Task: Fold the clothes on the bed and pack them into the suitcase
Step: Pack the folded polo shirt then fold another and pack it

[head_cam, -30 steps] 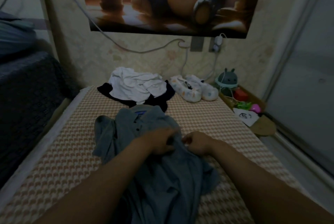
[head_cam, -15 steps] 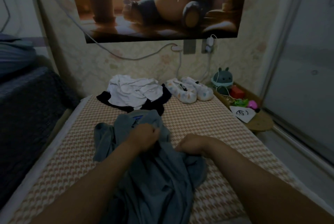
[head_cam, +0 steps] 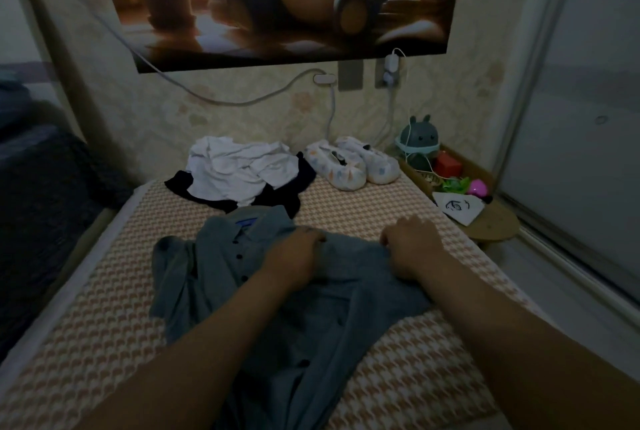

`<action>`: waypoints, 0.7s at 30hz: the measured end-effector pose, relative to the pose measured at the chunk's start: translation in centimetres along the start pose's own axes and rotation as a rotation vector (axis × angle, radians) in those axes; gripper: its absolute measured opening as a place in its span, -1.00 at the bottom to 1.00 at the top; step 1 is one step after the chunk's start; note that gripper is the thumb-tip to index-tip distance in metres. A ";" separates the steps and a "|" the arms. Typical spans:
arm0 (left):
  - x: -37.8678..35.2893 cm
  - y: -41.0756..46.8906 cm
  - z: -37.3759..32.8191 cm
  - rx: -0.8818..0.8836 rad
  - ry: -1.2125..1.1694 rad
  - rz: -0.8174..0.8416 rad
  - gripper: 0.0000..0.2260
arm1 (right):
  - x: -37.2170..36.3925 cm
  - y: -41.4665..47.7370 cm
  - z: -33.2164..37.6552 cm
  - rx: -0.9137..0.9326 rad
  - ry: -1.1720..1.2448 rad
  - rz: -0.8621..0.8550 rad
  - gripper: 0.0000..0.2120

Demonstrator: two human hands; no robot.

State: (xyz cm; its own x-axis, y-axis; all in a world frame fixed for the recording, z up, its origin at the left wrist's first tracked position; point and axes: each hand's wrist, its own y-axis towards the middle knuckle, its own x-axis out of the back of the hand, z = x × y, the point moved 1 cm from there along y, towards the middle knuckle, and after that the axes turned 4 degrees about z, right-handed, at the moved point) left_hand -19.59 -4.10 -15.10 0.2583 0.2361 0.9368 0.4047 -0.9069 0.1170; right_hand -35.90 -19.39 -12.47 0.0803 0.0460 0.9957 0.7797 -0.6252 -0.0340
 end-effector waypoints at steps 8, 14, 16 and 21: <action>-1.9 5.5 0.6 0.052 0.187 0.287 -0.55 | -2.8 1.8 -0.8 -0.011 0.463 0.166 -0.81; -2.0 8.8 0.9 0.048 -0.190 -0.314 -0.90 | -1.3 3.3 -0.6 -0.135 0.057 -0.324 -0.89; -2.0 9.3 -0.1 -0.003 -0.279 -0.185 -0.82 | -1.1 3.7 -0.1 -0.136 -0.024 -0.390 -0.64; -2.9 7.8 2.0 -0.139 -0.200 0.111 -0.58 | -2.6 4.6 3.6 0.259 0.291 -0.090 -0.48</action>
State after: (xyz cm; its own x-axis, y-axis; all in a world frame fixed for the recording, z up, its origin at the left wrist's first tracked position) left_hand -15.45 -11.14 -17.56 0.4682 0.1846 0.8641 0.2438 -0.9669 0.0745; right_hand -30.32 -19.54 -15.56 -0.1454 -0.1540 0.9773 0.9092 -0.4103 0.0706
